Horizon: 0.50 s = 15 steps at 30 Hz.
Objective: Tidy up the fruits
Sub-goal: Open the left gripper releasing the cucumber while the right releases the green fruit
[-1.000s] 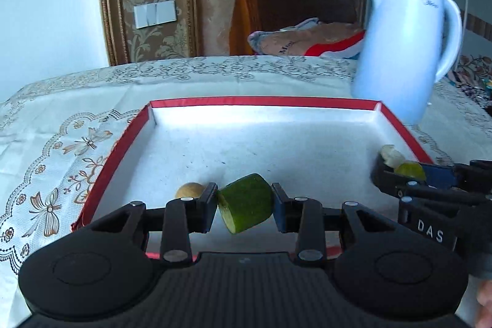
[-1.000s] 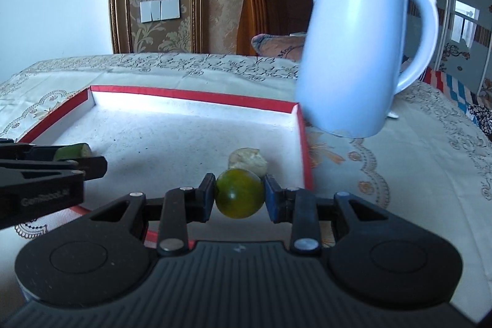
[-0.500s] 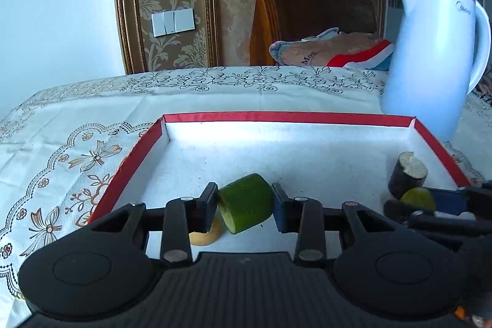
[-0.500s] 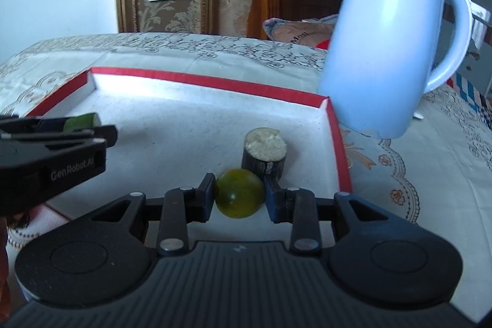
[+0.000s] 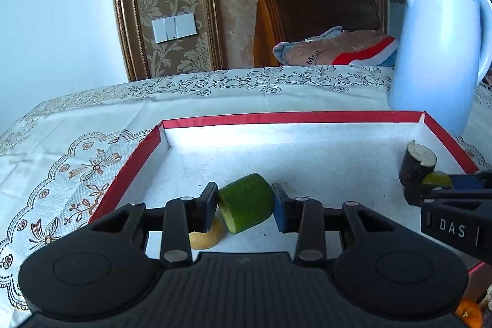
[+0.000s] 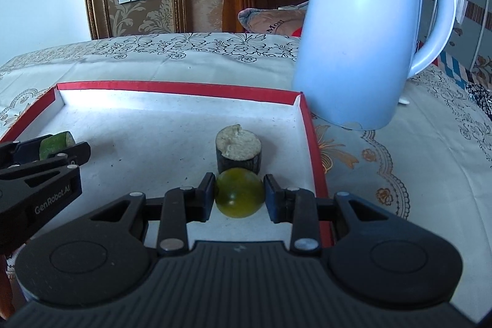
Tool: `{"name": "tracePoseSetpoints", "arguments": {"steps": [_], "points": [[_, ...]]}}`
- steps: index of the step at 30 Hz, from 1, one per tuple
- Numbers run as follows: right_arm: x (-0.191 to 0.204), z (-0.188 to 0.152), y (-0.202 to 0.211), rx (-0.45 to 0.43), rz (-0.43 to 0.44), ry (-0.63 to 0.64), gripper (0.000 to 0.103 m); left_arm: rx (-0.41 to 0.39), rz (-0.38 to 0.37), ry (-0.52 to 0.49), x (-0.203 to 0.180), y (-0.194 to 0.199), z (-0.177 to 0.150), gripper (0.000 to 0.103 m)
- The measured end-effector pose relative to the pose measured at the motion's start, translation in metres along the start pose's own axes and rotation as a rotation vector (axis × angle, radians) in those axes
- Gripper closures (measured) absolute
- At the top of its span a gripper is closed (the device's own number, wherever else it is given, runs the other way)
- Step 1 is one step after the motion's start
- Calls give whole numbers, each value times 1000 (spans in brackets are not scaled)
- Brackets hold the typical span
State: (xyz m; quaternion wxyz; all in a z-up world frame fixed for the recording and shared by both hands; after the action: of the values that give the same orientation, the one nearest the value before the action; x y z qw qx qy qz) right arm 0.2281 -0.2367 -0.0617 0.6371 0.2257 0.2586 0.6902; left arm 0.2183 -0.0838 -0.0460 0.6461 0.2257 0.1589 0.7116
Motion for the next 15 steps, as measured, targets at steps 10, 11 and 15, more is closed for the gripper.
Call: {"name": "tracePoseSetpoints", "arguments": {"steps": [10,11,15], "points": [[1,-2,2,-4,-4,7,71,-15,-43,-19,-7,5,-4,42],[1,-2,3,-4,-4,7,71,-18,-37,-33,-9,6,-5,40],[1,-4,5,-7,-4,9,71,-21,-15,-17,-7,6,-5,40]]}}
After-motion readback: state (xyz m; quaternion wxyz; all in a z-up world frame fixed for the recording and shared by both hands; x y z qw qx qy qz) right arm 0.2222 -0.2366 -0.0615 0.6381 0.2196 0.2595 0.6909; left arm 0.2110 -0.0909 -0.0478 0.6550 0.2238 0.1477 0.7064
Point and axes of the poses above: each gripper's, at about its wrist camera, not at the fingertips, and y roughly against the way its jaws point, x to its left, z to its top, the point moved 8 cm from there along -y, roughly the way its jaws point, and after that the axes turned 2 degrees about z, right-handed, at the moved point
